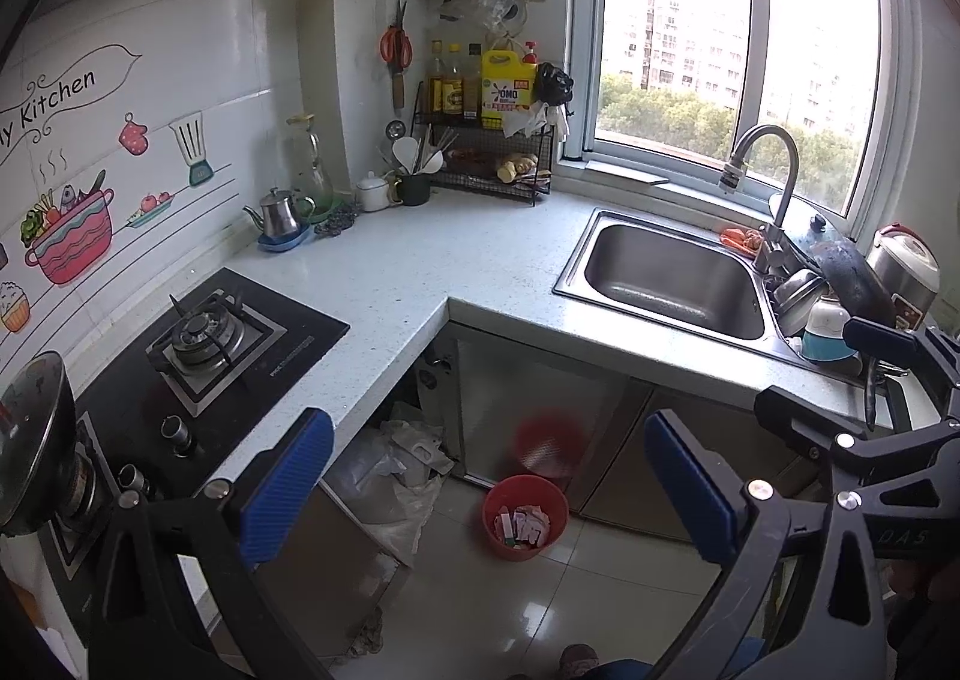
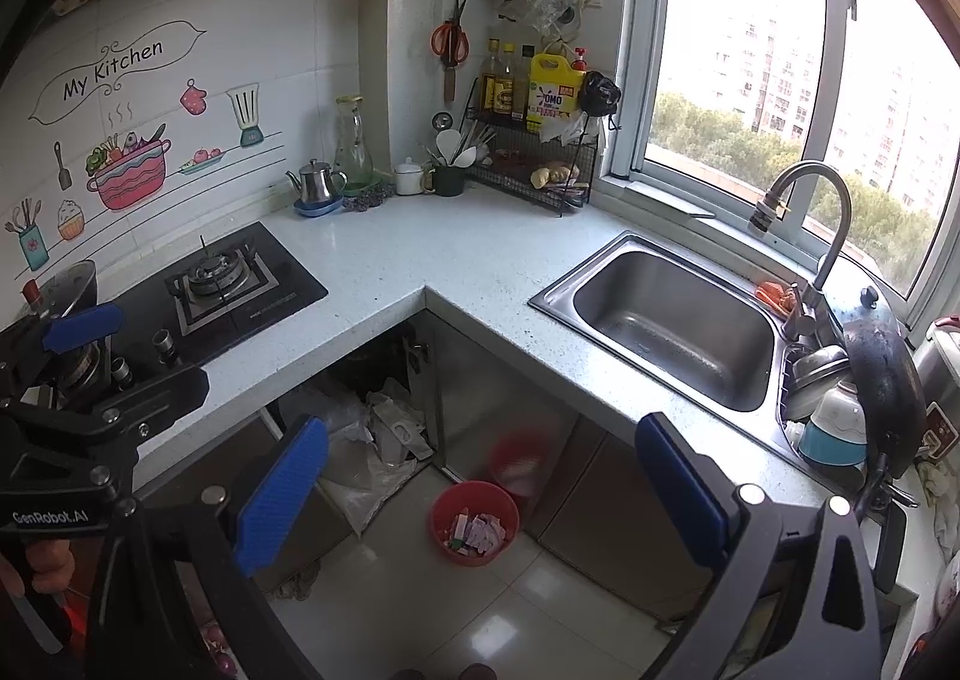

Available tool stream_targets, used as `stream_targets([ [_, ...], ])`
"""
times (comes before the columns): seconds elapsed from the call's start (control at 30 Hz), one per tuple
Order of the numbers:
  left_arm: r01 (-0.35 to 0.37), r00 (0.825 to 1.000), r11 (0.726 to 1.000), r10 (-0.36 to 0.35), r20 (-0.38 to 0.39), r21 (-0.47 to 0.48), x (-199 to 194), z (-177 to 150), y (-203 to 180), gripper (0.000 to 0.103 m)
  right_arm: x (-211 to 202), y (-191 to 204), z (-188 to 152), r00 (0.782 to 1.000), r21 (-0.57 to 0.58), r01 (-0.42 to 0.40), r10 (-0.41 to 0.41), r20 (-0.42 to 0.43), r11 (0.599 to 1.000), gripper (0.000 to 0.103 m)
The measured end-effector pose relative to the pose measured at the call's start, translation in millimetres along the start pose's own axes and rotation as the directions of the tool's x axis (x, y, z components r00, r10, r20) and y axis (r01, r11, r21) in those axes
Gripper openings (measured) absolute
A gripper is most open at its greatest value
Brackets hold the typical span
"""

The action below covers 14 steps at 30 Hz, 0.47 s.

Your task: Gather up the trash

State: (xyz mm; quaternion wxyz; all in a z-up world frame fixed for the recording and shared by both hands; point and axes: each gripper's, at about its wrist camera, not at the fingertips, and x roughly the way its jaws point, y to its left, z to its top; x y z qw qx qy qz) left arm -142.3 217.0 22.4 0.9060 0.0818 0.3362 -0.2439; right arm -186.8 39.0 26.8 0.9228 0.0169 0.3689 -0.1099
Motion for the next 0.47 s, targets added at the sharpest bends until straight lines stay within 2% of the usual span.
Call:
stream_targets([
  [0.47,0.024,1.0,1.0,-0.024,-0.01,0.014,0.9,-1.2,1.4,0.103,-0.4,-0.3,-1.1,1.0,0.016,0.011,-0.011,-0.003,1.0,0.102],
])
